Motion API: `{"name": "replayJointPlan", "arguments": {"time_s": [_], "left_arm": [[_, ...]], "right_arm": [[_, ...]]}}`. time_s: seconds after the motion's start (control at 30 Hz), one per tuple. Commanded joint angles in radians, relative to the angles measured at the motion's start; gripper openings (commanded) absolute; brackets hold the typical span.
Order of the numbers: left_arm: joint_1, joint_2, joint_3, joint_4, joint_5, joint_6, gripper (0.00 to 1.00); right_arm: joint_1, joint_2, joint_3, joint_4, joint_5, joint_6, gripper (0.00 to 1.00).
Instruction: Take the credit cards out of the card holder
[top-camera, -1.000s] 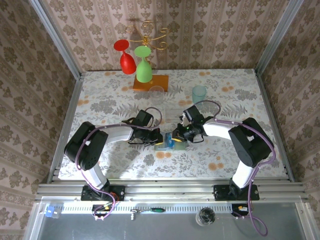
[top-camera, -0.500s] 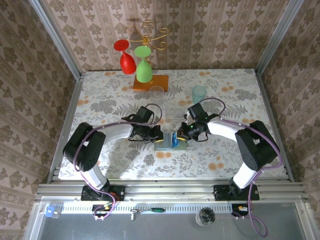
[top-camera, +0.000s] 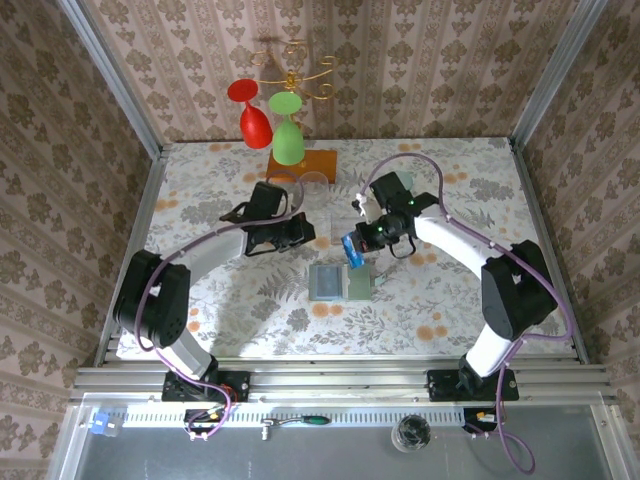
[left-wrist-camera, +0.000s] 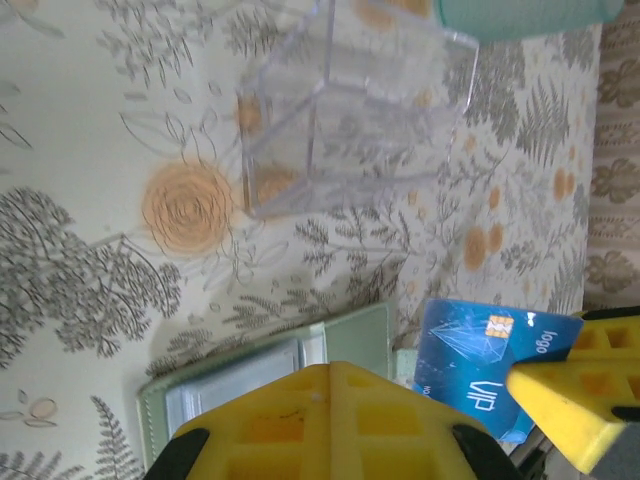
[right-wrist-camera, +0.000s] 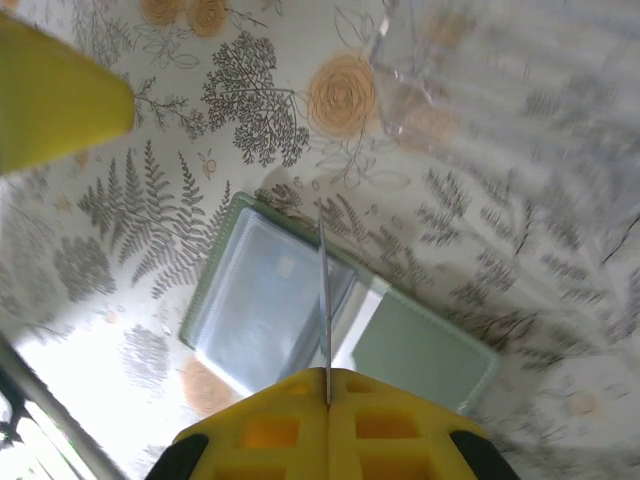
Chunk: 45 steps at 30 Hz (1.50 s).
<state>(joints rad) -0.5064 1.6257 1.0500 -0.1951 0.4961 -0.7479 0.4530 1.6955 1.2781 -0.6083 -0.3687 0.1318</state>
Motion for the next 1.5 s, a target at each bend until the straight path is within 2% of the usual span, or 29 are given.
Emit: {"name": "replayJointPlan", "arguments": {"time_s": [0.0,0.07,0.3,0.43,0.53,0.73,1.27,1.47], "left_arm": [[0.020,0.004,0.042,-0.009,-0.002,0.032,0.03],[0.028,0.012,0.041,-0.003,0.001,0.029,0.03],[0.032,0.012,0.061,0.002,0.005,0.023,0.03],[0.032,0.002,0.054,0.010,-0.002,0.023,0.03],[0.033,0.005,0.050,0.037,-0.007,0.017,0.04],[0.037,0.033,0.076,0.054,-0.008,0.015,0.04],[0.043,0.010,0.056,0.061,-0.019,0.023,0.04],[0.073,-0.010,0.037,0.053,-0.025,0.025,0.08]], "right_arm": [[-0.004,0.058,0.076,-0.146,0.126,-0.288,0.00],[-0.005,0.098,0.143,-0.188,0.166,-0.362,0.00],[0.005,0.227,0.369,-0.355,0.187,-0.727,0.00],[0.007,0.322,0.517,-0.447,0.253,-0.830,0.00],[0.006,0.386,0.620,-0.488,0.283,-0.872,0.00],[0.000,0.472,0.771,-0.527,0.263,-0.937,0.00],[-0.010,0.662,0.983,-0.693,0.206,-1.064,0.00],[-0.011,0.729,1.030,-0.720,0.189,-1.069,0.00]]}}
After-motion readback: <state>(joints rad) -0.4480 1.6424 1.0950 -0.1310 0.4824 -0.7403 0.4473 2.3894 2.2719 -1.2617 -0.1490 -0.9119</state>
